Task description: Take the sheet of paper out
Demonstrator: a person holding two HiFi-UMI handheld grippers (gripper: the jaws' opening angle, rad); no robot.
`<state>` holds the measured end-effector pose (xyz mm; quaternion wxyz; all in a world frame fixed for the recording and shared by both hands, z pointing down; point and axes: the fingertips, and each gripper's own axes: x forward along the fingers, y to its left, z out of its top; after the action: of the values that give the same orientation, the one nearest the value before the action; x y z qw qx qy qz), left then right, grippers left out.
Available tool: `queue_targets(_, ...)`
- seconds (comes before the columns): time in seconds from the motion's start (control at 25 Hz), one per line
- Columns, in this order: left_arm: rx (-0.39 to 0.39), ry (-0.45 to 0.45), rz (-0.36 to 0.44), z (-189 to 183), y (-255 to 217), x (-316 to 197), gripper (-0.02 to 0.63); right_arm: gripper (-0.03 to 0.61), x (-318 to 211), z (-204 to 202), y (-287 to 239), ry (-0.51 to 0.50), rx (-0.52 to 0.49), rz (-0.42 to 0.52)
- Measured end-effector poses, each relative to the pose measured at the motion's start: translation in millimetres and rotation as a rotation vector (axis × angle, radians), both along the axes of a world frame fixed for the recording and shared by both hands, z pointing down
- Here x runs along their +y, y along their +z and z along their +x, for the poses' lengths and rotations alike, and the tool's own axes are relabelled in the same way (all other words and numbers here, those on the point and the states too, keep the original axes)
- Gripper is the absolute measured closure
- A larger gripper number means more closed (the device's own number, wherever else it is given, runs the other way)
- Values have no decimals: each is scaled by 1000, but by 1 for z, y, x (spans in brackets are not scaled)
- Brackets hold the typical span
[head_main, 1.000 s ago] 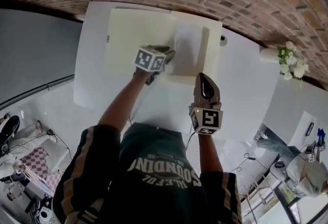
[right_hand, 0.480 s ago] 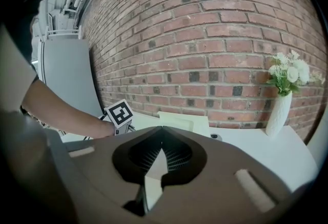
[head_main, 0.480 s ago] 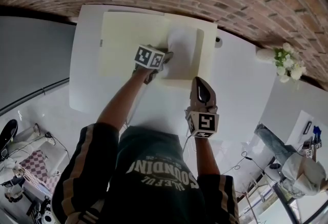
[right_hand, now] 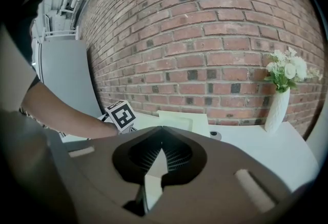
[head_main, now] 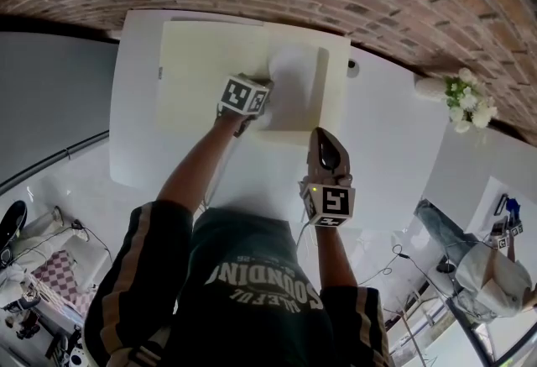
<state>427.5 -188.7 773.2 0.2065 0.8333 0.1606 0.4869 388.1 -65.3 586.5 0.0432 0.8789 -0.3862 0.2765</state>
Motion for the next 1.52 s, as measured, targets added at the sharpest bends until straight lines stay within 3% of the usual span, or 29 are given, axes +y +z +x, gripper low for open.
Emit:
queue_targets(0.96,27,-59,-50,-4,-20,-27,603,578,0,-8,-5,21,4,14)
queue_targets(1.52,36,-78,2,-19,-28,-60,603,578,-10,-17,-14,3,23,17)
